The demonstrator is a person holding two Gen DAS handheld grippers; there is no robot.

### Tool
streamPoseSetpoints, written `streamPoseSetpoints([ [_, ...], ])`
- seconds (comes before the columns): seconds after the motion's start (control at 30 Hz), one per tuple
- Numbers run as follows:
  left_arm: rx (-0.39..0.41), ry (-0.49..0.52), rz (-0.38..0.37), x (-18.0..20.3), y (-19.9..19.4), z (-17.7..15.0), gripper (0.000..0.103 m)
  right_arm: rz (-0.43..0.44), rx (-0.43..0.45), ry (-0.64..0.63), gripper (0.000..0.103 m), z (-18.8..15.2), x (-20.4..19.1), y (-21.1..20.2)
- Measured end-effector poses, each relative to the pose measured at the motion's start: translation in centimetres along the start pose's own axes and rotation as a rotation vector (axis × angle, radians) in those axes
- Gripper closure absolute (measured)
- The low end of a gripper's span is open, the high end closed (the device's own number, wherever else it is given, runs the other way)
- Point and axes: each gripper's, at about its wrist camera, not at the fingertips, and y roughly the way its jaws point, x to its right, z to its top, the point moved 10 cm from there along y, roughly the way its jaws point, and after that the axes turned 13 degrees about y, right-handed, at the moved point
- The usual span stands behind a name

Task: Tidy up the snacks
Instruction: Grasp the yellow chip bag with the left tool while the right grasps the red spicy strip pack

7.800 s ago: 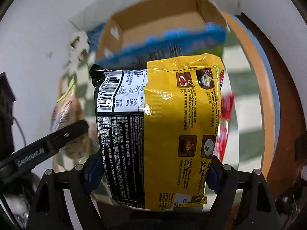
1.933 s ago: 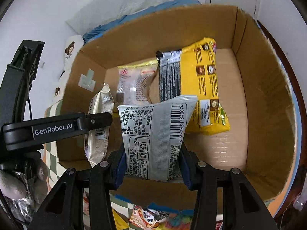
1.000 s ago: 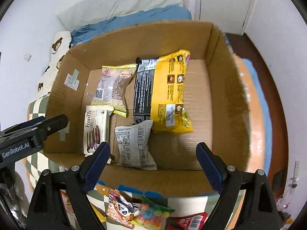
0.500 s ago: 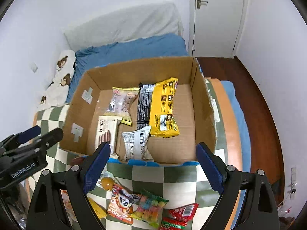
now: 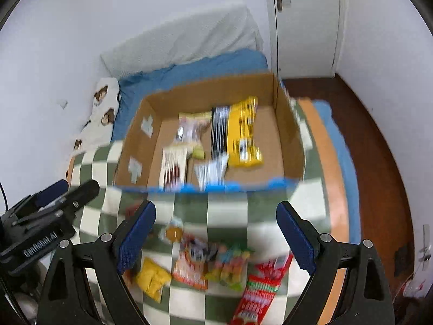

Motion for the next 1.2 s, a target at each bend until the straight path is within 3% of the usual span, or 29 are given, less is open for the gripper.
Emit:
streamPoseSetpoints([
  [0.13, -0.113, -0.021, 0.0, -0.3, 2.0, -5.0, 0.026, -0.02, -0.102, 0.057, 0.01, -4.8, 3.0, 2.1],
  [0.3, -0.344, -0.187, -0.088, -0.7, 6.1, -13.8, 0.026, -0.075, -0.239, 0.177, 0.01, -11.2, 7.9, 5.9],
  [0.37, -0.376, -0.192, -0.086, -0.6, 7.6, -15.8, 0.026, -0.091, -0.282, 0.212, 0.01, -13.3, 9.5, 7.2],
  [0.57, -0.459, 0.016, -0.079, 1.9, 11.8, -17.9, 0.026, -0.158, -0.384, 0.243, 0.01, -18.3, 12.9, 10.8],
  [0.73, -0.515, 0.192, -0.099, 5.1, 14.5, -18.6, 0.026, -0.189, -0.415, 0.252, 0.01, -19.9, 13.9, 12.7],
  [0.8, -0.541, 0.168, -0.132, 6.1, 15.2, -19.2, 0.026, -0.219, -0.416, 0.236, 0.015, -20.3, 14.1, 13.2],
  [0.87, -0.556, 0.115, -0.176, 6.9, 15.3, -19.8, 0.026, -0.241, -0.406, 0.218, 0.032, -20.7, 14.2, 13.3],
  [0.93, -0.565, 0.065, -0.229, 7.6, 14.9, -20.4, 0.026, -0.236, -0.41, 0.201, 0.04, -21.1, 13.8, 13.0],
  [1.03, -0.572, 0.029, -0.263, 8.1, 14.4, -21.1, 0.026, -0.203, -0.438, 0.186, 0.042, -22.0, 13.2, 12.5],
  [1.2, -0.586, 0.048, -0.219, 7.4, 15.3, -22.1, 0.026, -0.195, -0.467, 0.179, 0.042, -23.1, 12.8, 12.3],
])
